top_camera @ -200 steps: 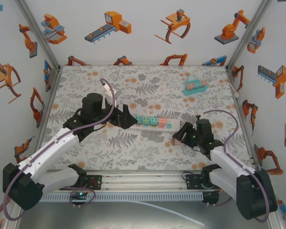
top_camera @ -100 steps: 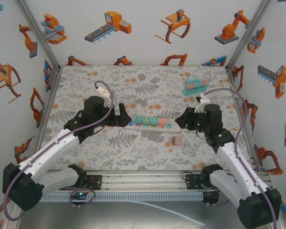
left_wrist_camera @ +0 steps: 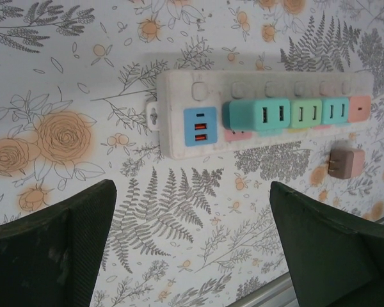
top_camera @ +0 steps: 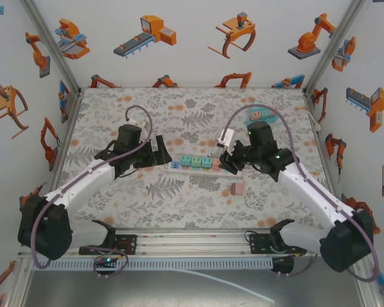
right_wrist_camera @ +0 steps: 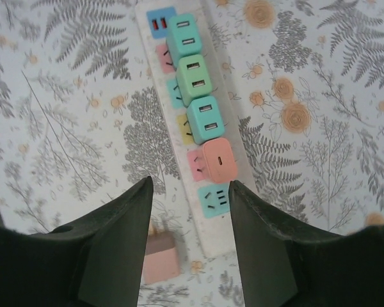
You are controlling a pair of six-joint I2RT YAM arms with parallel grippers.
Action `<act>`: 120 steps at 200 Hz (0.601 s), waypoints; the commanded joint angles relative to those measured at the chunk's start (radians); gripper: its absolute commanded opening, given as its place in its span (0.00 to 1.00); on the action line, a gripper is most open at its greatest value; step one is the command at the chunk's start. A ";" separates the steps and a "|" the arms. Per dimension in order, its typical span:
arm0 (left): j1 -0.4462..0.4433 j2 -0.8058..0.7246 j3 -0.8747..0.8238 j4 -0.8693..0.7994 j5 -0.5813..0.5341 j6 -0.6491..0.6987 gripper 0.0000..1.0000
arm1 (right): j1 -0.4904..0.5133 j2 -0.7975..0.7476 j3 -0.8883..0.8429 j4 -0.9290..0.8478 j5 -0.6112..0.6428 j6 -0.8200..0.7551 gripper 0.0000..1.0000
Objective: Pull the plug off the socket
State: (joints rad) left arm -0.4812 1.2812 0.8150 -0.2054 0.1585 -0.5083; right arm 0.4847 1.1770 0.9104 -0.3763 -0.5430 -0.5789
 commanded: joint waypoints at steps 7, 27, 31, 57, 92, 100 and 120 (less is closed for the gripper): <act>0.019 0.049 0.009 0.071 0.030 0.006 0.98 | 0.015 0.113 0.072 -0.069 -0.019 -0.272 0.52; 0.022 0.098 0.027 0.093 0.045 0.025 0.99 | 0.014 0.199 0.107 -0.081 -0.005 -0.336 0.55; 0.023 0.108 0.031 0.093 0.047 0.026 0.98 | 0.014 0.216 0.116 -0.086 -0.004 -0.344 0.55; 0.024 0.165 0.050 0.111 0.047 0.025 0.94 | 0.014 0.308 0.157 -0.093 0.000 -0.377 0.55; 0.024 0.222 0.061 0.144 0.045 0.007 0.88 | 0.015 0.398 0.177 -0.091 -0.013 -0.381 0.53; 0.024 0.235 0.066 0.149 0.053 0.005 0.87 | 0.015 0.412 0.173 -0.088 -0.012 -0.381 0.53; 0.024 0.273 0.089 0.143 0.082 0.001 0.86 | 0.014 0.436 0.161 -0.082 -0.009 -0.383 0.50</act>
State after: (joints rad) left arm -0.4629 1.5181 0.8532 -0.0856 0.1928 -0.5018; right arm 0.4927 1.5902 1.0618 -0.4416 -0.5350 -0.9348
